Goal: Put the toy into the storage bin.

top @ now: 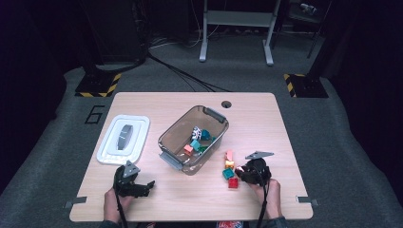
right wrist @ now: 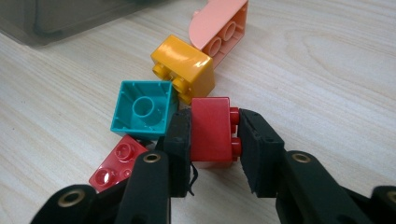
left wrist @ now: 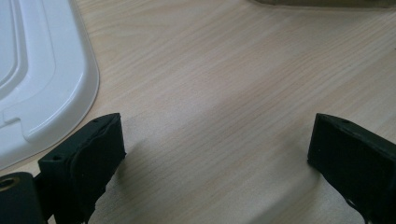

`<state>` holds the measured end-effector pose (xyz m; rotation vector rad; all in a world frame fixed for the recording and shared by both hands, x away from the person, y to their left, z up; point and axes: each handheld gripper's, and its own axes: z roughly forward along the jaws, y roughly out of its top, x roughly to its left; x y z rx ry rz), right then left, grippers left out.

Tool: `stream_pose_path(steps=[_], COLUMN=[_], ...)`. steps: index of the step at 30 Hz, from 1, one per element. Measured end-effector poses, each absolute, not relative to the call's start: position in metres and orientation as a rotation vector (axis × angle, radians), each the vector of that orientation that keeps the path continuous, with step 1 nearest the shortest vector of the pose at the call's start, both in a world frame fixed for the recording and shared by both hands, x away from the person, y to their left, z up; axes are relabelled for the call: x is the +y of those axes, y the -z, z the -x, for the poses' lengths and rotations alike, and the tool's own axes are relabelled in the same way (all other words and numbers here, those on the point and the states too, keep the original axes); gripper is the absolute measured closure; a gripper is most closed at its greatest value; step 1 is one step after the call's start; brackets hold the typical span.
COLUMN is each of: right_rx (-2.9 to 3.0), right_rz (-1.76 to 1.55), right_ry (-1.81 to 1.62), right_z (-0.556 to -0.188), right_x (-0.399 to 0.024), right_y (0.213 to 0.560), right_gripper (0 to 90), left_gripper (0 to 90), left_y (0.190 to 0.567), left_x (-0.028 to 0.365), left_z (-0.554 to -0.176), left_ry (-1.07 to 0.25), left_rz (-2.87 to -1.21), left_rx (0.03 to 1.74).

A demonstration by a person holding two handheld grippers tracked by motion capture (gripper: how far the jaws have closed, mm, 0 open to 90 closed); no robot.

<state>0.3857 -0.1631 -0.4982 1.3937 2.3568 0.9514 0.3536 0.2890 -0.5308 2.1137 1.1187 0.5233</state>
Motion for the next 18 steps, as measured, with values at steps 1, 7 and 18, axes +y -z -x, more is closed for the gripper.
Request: stream_pose_path(steps=[1, 7, 18], right_rx=[2.357, 2.331, 2.301], right_rz=[-1.404, -1.396, -1.339], right_ry=[-0.959, -0.963, -0.990], right_z=[-0.385, -0.384, -0.392], right_x=[-0.163, -0.164, -0.166], right_y=[0.498, 0.497, 0.479], right_gripper=[66.6, 67.3, 67.3], left_gripper=[3.7, 3.7, 3.8], left_y=[0.531, 0.531, 0.531], left_x=[0.289, 0.289, 0.289], left_z=[-0.354, -0.354, -0.354], left_ry=[-0.523, -0.525, -0.517], left_rz=[-2.113, -2.114, -2.111], left_rx=[1.119, 1.119, 1.118])
